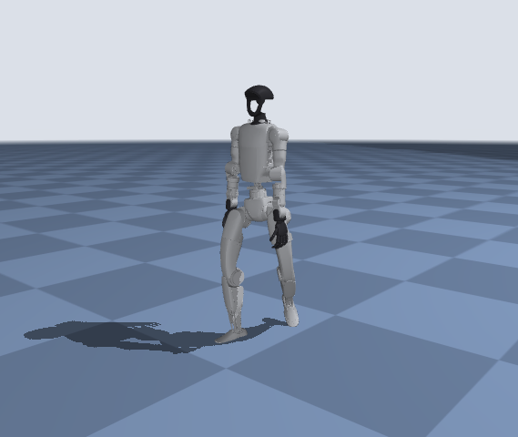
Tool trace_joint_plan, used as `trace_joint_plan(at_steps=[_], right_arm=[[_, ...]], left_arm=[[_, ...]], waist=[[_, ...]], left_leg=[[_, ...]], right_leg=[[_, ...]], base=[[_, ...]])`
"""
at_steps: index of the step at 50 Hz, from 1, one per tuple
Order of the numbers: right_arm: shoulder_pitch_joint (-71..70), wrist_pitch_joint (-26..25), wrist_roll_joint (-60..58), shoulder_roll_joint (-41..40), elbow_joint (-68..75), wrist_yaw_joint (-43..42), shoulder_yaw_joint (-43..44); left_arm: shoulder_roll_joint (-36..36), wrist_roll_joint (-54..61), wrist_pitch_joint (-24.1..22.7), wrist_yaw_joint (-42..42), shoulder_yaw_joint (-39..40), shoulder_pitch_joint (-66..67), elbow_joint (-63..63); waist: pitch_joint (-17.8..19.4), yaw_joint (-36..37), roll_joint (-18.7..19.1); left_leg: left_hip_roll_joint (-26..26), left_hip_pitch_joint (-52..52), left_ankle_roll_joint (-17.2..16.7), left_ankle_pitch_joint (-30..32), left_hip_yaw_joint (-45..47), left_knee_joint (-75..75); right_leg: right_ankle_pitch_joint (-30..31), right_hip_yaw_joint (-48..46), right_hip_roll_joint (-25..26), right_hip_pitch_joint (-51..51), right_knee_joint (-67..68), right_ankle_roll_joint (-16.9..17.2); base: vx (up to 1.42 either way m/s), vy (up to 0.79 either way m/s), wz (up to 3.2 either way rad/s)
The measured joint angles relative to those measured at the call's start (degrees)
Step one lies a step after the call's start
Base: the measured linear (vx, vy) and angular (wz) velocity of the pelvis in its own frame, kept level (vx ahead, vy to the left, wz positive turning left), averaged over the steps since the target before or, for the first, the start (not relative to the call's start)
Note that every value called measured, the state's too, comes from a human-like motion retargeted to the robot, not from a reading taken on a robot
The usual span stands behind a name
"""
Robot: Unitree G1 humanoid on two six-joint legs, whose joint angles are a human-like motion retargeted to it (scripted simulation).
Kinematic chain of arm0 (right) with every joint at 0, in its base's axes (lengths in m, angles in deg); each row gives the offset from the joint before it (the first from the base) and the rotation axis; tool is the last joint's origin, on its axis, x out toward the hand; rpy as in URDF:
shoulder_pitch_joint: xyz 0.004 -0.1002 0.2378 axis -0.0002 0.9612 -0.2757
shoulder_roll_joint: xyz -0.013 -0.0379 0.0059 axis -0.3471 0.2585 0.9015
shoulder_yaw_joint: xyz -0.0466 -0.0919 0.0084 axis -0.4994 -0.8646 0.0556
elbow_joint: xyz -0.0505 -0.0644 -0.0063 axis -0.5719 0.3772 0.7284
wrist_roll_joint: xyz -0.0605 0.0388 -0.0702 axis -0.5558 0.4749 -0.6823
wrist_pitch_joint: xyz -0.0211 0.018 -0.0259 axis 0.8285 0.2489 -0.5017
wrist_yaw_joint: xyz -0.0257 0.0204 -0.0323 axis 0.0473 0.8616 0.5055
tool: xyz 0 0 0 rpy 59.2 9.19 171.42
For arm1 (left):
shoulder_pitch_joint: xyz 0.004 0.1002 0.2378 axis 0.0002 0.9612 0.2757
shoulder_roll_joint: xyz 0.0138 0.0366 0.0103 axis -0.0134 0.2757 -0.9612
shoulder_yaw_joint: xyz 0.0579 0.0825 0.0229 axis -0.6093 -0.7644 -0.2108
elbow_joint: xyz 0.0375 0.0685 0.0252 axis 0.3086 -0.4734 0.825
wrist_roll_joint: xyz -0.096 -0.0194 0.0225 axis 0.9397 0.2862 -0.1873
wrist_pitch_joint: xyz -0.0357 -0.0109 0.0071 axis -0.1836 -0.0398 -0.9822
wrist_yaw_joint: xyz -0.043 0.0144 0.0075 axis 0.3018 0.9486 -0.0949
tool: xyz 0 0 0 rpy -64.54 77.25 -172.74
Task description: Walk
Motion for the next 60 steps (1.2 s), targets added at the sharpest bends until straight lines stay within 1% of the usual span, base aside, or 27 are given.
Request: trace_joint_plan(at_steps=[2, 5, 7, 9, 12, 15, 18, 21, 22, 23, 25, 27, 30, 32, 34, 35, 38, 40, 44, 48, 50, 51, 53, 55, 56, 58, 60], right_arm=[[-2.32, 0.71, 0.53, -0.94, -1.12, -2.09, -0.45], [-5.71, 1.98, 1.46, -1.95, -3.06, -3.46, -2.34], [-7.69, 2.64, 0.98, -2.46, -4.65, -3.22, -2.76], [-9.46, 3.34, 1.12, -2.8, -6.06, -2.47, -3.85], [-12.38, 3.9, 2.36, -3.05, -7.44, -2.01, -5.61], [-15.13, 4.13, 2.52, -3.17, -7.9, -2.36, -6.24], [-16.81, 3.84, 1.59, -3.21, -7.99, -2.67, -6.42], [-17.09, 4.21, 1.53, -3.52, -7.9, -3.19, -5.81], [-16.84, 4.26, 1.71, -3.6, -7.77, -3.06, -5.71], [-16.29, 4.17, 2.01, -3.65, -7.54, -2.73, -5.85], [-14.86, 3.92, 2.23, -3.67, -6.73, -1.96, -5.97], [-12.73, 3.73, 1.34, -3.39, -5.96, -1.44, -5.44], [-8.43, 4.36, 0.51, -2.25, -5.53, -1.77, -5.15], [-6.34, 4.55, -0.51, -1.39, -5.2, -2.53, -4.86], [-4.87, 4.24, -1.83, -0.72, -4.75, -2.9, -4.1], [-4.15, 4.11, -2.28, -0.49, -4.48, -2.85, -3.66], [-1.54, 3.5, -1.92, 0.09, -3.9, -1.58, -1.67], [0.66, 3.24, -1.61, 0.34, -3.84, -0.93, -0.21], [4.36, 2.61, -1.58, 0.94, -3.38, 0.01, 2.0], [7.22, 1.68, -1.35, 1.35, -1.59, 2.76, 1.62], [8.71, 1.48, -1.23, 1.29, -1.2, 3.89, 1.06], [9.42, 1.4, -1.1, 1.15, -1.11, 4.39, 1.15], [10.58, 1.43, 0.39, 0.8, -1.0, 6.38, 1.47], [11.21, 1.08, 3.96, 0.37, -0.92, 9.28, 1.53], [11.24, 0.63, 5.78, 0.25, -0.87, 10.29, 1.48], [11.05, -0.21, 8.51, 0.03, -0.89, 11.41, 1.38], [10.27, -0.73, 9.61, -0.22, -0.96, 11.29, 1.69]], left_arm=[[0.52, -1.56, 0.45, -0.47, 1.29, 2.34, -1.2], [1.44, -0.96, 0.77, -1.61, 3.42, 5.6, -3.15], [2.36, -0.26, 0.86, -1.57, 4.91, 7.59, -4.06], [3.1, 0.32, 1.11, -0.82, 6.01, 9.61, -4.71], [3.82, 0.32, 1.74, 1.12, 6.83, 11.89, -5.35], [4.42, -1.34, 2.14, 2.29, 7.21, 13.1, -5.56], [4.71, -2.41, 2.29, 2.38, 7.15, 13.43, -5.8], [4.6, -2.68, 2.96, 3.02, 7.43, 12.93, -5.8], [4.53, -2.52, 3.17, 3.35, 7.48, 12.67, -5.69], [4.46, -2.2, 3.32, 3.73, 7.43, 12.49, -5.56], [4.01, -1.44, 3.78, 4.63, 7.19, 11.75, -5.31], [3.78, -0.74, 4.06, 4.21, 7.07, 10.26, -4.91], [3.29, 1.27, 3.36, 2.85, 5.29, 7.7, -3.95], [2.58, 2.97, 2.91, 2.73, 3.79, 5.37, -2.86], [1.58, 4.4, 2.83, 2.56, 2.85, 2.31, -1.68], [1.06, 4.85, 2.8, 2.31, 2.55, 0.69, -1.11], [-0.64, 5.47, 2.64, 1.36, 1.52, -4.91, -0.06], [-1.48, 5.8, 2.34, 0.98, 0.84, -8.32, 0.86], [-2.68, 7.42, 0.66, 0.71, -0.04, -13.93, 3.84], [-3.6, 7.93, -0.95, -0.09, -0.07, -18.3, 6.77], [-4.08, 7.64, -1.25, -0.12, -0.37, -19.79, 7.83], [-4.17, 7.52, -1.37, -0.08, -0.58, -20.18, 8.25], [-4.17, 7.54, -1.62, -0.01, -0.89, -20.64, 8.93], [-3.98, 7.94, -1.74, 0.12, -0.72, -20.41, 9.33], [-3.88, 8.09, -1.7, 0.45, -0.5, -19.99, 9.37], [-3.79, 8.24, -1.5, 1.19, -0.01, -18.89, 9.14], [-3.3, 7.72, -1.31, 1.54, 0.86, -17.32, 8.64]], waist=[[1.09, 0.69, -1.76], [1.91, 0.94, -0.87], [1.99, 1.51, 0.8], [2.08, 3.23, 1.92], [2.73, 6.28, 3.91], [3.71, 9.26, 5.58], [3.63, 11.41, 5.89], [3.05, 12.67, 6.54], [2.78, 12.9, 6.74], [2.36, 13.02, 6.78], [1.79, 13.07, 7.01], [1.12, 12.93, 7.61], [0.65, 12.45, 10.0], [1.55, 11.18, 12.17], [2.59, 9.75, 13.65], [3.02, 8.96, 14.02], [3.53, 6.86, 13.25], [3.42, 5.49, 12.29], [3.17, 2.65, 10.15], [3.12, -0.22, 7.77], [3.1, -1.0, 7.58], [2.95, -1.31, 7.64], [2.54, -1.76, 7.8], [1.92, -1.96, 7.92], [1.47, -2.22, 7.86], [0.79, -2.95, 7.76], [0.69, -3.44, 7.59]], left_leg=[[3.03, -2.89, 2.17, -5.77, 3.69, 8.47], [7.5, -11.18, 2.85, -12.54, 4.12, 14.77], [8.09, -17.82, 2.54, -15.61, 2.28, 13.33], [7.26, -22.67, 2.08, -17.41, 2.01, 7.57], [5.93, -28.67, 1.38, -18.9, 0.26, -3.72], [4.66, -33.61, 0.62, -19.71, -4.56, -13.74], [3.74, -37.05, 0.8, -19.47, -7.58, -18.92], [3.33, -38.16, 1.17, -17.44, -10.34, -18.33], [3.33, -37.8, 1.74, -16.74, -9.82, -17.37], [3.5, -36.79, 2.79, -16.37, -6.53, -16.68], [3.85, -36.2, 3.44, -16.1, -8.88, -14.6], [3.6, -35.11, 4.54, -19.05, -9.95, -12.76], [4.5, -30.58, 5.17, -21.93, -9.93, -14.35], [5.72, -27.22, 4.97, -23.23, -10.25, -15.66], [6.57, -24.49, 4.37, -24.3, -10.39, -16.78], [6.74, -23.03, 4.04, -24.53, -9.85, -17.78], [4.69, -18.95, 3.37, -24.33, -8.12, -22.2], [2.98, -16.81, 2.78, -24.35, -7.88, -24.5], [-0.66, -13.34, 2.34, -25.69, -8.55, -26.93], [-4.31, -9.42, 2.31, -27.77, -11.9, -28.4], [-4.66, -7.29, 2.08, -28.76, -13.18, -29.05], [-4.6, -6.44, 1.82, -29.23, -14.06, -29.11], [-4.43, -4.93, 1.09, -30.03, -15.48, -29.05], [-4.13, -3.45, 0.0, -30.25, -15.54, -28.95], [-4.04, -2.73, -0.71, -29.93, -15.41, -28.77], [-3.56, -1.42, -2.22, -28.12, -15.67, -28.02], [-2.54, -0.17, -4.02, -24.21, -15.81, -26.46]], right_leg=[[-1.35, -0.54, -1.12, 3.48, -1.08, 0.19], [-1.86, -1.72, 1.43, 7.89, -4.69, 0.0], [-1.8, -3.21, 3.83, 10.08, -7.32, -0.19], [-1.83, -2.82, 5.87, 12.04, -9.24, -0.09], [-1.95, -1.7, 9.08, 15.17, -11.45, 0.1], [-1.92, -0.43, 11.31, 18.73, -12.98, 0.58], [-1.5, 0.64, 11.04, 21.59, -13.55, 2.23], [-0.2, 1.51, 10.82, 23.83, -13.0, 4.41], [0.62, 1.47, 10.64, 24.56, -12.59, 5.29], [1.75, 1.31, 10.2, 25.21, -11.95, 6.31], [5.49, 0.9, 9.22, 26.29, -9.78, 8.4], [12.03, -0.69, 8.07, 26.17, -5.93, 9.93], [22.34, -3.5, 7.35, 24.54, 3.71, 12.0], [25.86, -6.54, 6.54, 21.59, 13.95, 11.26], [23.16, -7.71, 5.4, 16.68, 23.8, 9.64], [21.23, -7.62, 5.0, 13.87, 27.64, 9.52], [16.33, -7.58, 4.27, 5.52, 31.91, 10.5], [12.53, -7.32, 4.21, 0.43, 30.49, 10.43], [7.37, -8.11, 3.03, -6.6, 17.95, 8.31], [5.79, -3.65, 3.91, -11.63, 2.09, 6.54], [4.37, -2.51, 4.71, -13.44, -3.33, 4.75], [4.65, -2.68, 4.84, -14.09, -4.77, 4.47], [5.87, -3.23, 4.82, -15.1, -5.73, 3.46], [7.41, -3.3, 4.81, -15.6, -3.79, 1.36], [8.06, -4.72, 4.3, -15.33, -2.23, 1.2], [9.52, -6.73, 3.89, -15.0, 0.56, 0.0], [8.84, -4.43, 4.58, -14.86, 3.83, -1.17]], base=[[0.54, -0.16, 0.02], [0.54, -0.15, 0.09], [0.6, -0.16, -0.1], [0.58, -0.12, -0.53], [0.49, -0.03, -0.77], [0.56, 0.05, -0.75], [0.63, 0.09, -0.64], [0.82, 0.18, -0.48], [0.69, 0.16, -0.37], [0.75, 0.17, -0.36], [0.87, 0.2, -0.33], [0.69, 0.16, -0.22], [0.8, 0.21, -0.03], [0.69, 0.19, 0.04], [0.55, 0.13, 0.0], [0.58, 0.1, 0.16], [0.41, 0.03, 0.37], [0.65, 0.01, 0.52], [0.47, -0.04, 0.53], [0.49, -0.11, 0.61], [0.72, -0.21, 0.47], [0.76, -0.23, 0.44], [0.56, -0.19, 0.34], [0.67, -0.23, 0.14], [0.78, -0.28, 0.15], [0.61, -0.24, 0.28], [0.76, -0.31, 0.35]])
